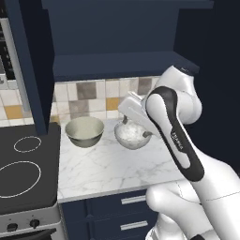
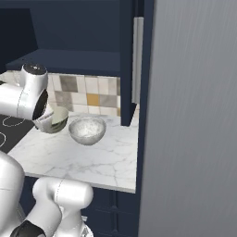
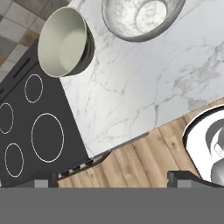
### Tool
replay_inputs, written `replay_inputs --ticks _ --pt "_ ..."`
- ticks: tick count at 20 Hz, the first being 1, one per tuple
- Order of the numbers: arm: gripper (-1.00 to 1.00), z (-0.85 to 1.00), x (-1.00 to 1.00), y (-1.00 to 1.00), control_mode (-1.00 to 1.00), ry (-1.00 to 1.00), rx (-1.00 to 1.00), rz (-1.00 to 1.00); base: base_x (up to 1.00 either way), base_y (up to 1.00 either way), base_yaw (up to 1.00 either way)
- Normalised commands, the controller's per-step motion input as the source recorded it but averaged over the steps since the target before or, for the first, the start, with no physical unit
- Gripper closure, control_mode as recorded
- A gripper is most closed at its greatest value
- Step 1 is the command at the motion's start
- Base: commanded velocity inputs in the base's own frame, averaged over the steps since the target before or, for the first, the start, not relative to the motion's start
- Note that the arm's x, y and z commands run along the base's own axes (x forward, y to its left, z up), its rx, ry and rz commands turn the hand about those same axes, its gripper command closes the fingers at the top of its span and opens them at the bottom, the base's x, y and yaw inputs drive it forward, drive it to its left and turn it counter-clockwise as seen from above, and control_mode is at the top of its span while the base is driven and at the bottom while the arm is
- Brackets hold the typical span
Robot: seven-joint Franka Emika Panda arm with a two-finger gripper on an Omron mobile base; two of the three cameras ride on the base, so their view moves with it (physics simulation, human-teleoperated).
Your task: Open the cabinet. Pick the bowls from the counter and place them in the cabinet. Then close the cabinet.
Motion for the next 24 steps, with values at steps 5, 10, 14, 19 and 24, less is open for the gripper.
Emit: replay_inputs --ticks 5,10,14,19,24 --pt "-1.0 -0.36 0.16 -0.42 -1.0 -0.01 -0.01 -0.05 0.0 0.0 0.0" --pt "-1.0 -0.33 0.16 -0.49 -1.0 -0.01 -0.01 -0.13 0.0 0.0 0.0" --pt "-1.0 -0.33 0.09 -0.53 -1.0 -0.01 -0.01 -0.17 0.0 0.0 0.0" --pt "-1.0 -0.29 0.07 -0.66 -1.0 -0.04 -0.02 -0.17 0.0 0.0 0.0" --pt "-1.0 -0.33 0.5 -0.29 -1.0 0.0 -0.14 -0.06 0.0 0.0 0.0"
